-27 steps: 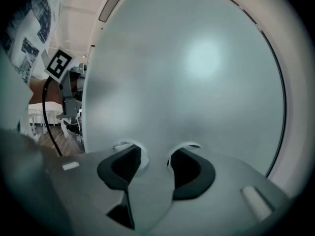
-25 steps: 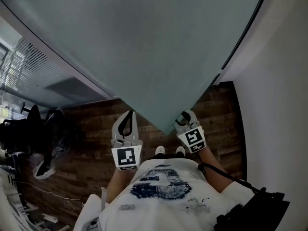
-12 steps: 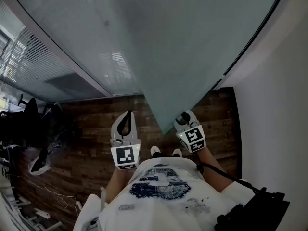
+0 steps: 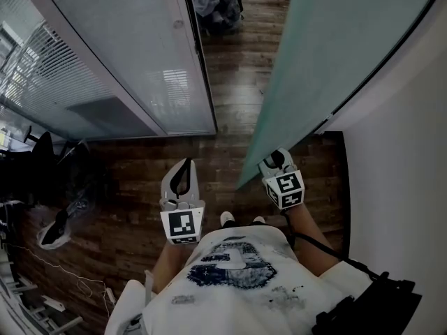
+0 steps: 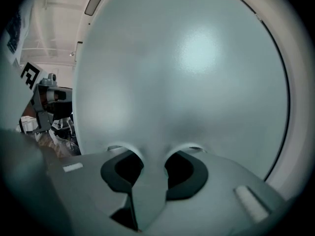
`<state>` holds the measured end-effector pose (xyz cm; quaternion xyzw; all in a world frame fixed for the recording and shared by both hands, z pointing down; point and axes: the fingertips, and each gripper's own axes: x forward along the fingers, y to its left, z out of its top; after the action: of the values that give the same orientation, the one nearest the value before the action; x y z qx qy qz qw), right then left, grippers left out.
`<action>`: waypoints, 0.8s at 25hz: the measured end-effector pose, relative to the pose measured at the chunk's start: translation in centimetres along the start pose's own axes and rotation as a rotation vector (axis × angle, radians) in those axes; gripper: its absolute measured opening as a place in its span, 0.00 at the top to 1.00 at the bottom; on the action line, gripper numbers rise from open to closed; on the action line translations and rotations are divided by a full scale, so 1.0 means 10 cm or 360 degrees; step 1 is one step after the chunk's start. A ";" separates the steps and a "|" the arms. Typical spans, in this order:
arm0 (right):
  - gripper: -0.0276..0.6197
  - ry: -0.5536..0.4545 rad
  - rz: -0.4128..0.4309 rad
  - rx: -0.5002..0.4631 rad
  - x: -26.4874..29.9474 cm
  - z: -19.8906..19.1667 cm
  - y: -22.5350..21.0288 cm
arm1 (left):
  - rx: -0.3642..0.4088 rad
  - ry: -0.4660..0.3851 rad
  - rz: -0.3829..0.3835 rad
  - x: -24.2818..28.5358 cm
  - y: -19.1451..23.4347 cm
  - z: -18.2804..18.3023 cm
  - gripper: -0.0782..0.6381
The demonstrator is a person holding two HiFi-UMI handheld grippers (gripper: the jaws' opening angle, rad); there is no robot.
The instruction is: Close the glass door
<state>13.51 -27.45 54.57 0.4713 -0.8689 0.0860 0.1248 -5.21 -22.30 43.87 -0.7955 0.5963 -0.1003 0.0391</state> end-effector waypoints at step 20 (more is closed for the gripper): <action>0.77 0.0025 -0.0090 0.0055 1.13 0.35 -0.22 | -0.0049 0.0082 0.0147 0.17 0.64 -0.25 0.89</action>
<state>8.91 -38.61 54.66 0.4970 -0.8526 0.1010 0.1257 -11.34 -25.64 45.36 -0.7648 0.6346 -0.1098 0.0160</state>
